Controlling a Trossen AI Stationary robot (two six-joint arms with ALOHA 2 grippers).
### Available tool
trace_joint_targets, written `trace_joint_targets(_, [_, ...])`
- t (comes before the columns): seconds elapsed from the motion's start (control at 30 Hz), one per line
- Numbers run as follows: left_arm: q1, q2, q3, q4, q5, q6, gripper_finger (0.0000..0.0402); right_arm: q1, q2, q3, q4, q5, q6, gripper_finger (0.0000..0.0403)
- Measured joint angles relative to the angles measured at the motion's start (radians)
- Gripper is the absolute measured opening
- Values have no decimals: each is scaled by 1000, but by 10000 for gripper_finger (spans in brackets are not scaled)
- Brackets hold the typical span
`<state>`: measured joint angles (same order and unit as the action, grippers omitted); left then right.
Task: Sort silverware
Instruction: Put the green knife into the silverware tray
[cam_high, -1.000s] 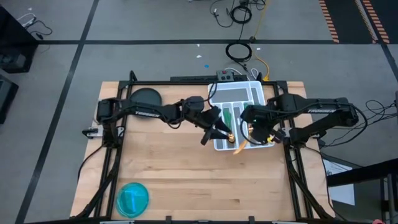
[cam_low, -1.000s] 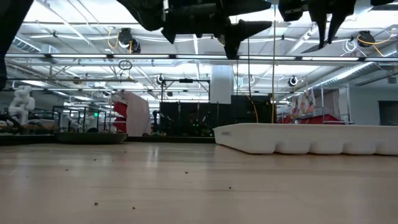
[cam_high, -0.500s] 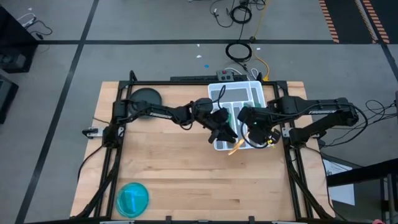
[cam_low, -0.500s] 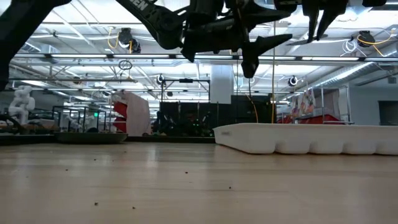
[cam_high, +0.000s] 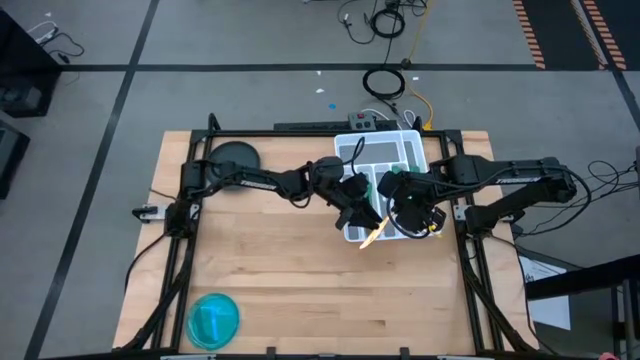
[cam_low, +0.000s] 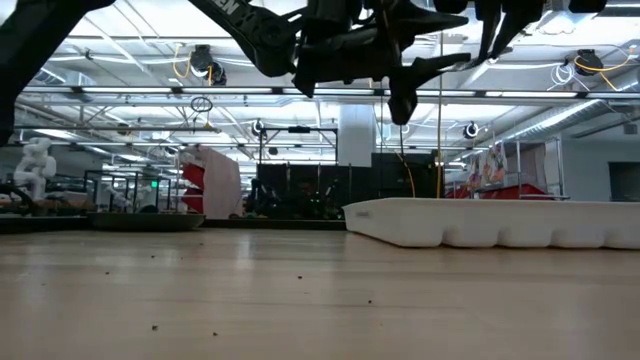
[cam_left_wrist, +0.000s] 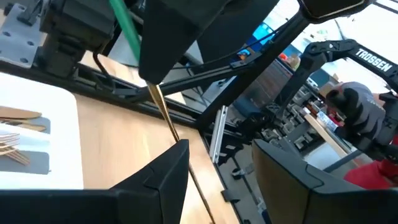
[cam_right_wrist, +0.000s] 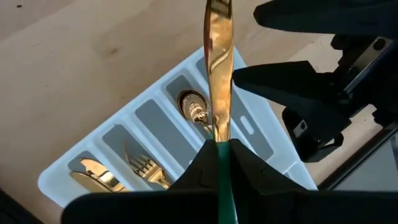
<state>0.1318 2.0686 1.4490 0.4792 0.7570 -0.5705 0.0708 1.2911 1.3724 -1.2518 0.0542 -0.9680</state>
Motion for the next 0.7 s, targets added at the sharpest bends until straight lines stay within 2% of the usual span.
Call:
trace_joint_targets(0.23, [9,0,-2,-98,-15,3,183,12,0,0,8,5,3,0])
trace_joint_targets(0.7, [5,0,-2,-73,-21,-27,183,14,0,0,56,3,2,0])
